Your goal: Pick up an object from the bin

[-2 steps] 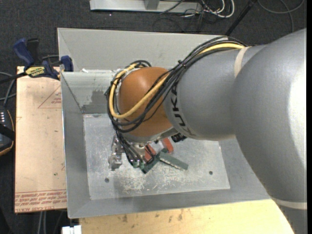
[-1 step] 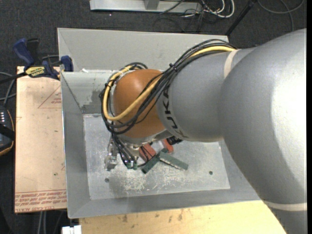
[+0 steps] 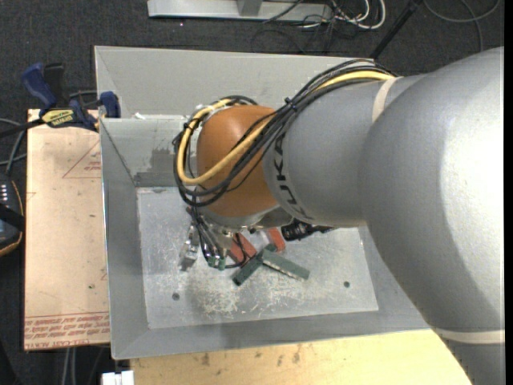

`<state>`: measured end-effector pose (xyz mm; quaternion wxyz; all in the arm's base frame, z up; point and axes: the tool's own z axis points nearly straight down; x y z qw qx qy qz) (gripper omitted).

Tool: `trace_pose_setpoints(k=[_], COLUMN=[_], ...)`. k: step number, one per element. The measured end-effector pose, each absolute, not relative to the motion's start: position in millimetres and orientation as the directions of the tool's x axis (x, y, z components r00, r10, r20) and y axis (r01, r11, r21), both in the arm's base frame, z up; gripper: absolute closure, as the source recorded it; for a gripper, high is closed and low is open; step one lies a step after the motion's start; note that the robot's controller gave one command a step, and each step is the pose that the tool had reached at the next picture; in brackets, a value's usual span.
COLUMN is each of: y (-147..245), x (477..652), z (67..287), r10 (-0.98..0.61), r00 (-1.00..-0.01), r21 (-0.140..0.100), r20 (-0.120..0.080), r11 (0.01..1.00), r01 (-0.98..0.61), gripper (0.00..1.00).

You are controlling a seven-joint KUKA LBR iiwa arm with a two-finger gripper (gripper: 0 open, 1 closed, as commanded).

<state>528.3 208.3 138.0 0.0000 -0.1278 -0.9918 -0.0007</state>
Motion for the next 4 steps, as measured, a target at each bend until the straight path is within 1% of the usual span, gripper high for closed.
trace_pose_setpoints(k=[1,2,3,4], y=[194.1,122.7,124.8,95.9], x=[563.4,509.1,510.5,527.3], z=[187.8,195.1,195.5,159.4], r10=[0.282,0.333,0.33,0.413], r00=[-0.959,-0.943,-0.944,-0.911], r21=[-0.002,-0.003,0.0,0.004], r20=[0.004,0.003,0.0,-0.003], r11=[0.959,0.943,0.944,0.911], r01=[0.282,0.333,0.33,0.413], gripper=[1.0,0.0,0.0,0.0])
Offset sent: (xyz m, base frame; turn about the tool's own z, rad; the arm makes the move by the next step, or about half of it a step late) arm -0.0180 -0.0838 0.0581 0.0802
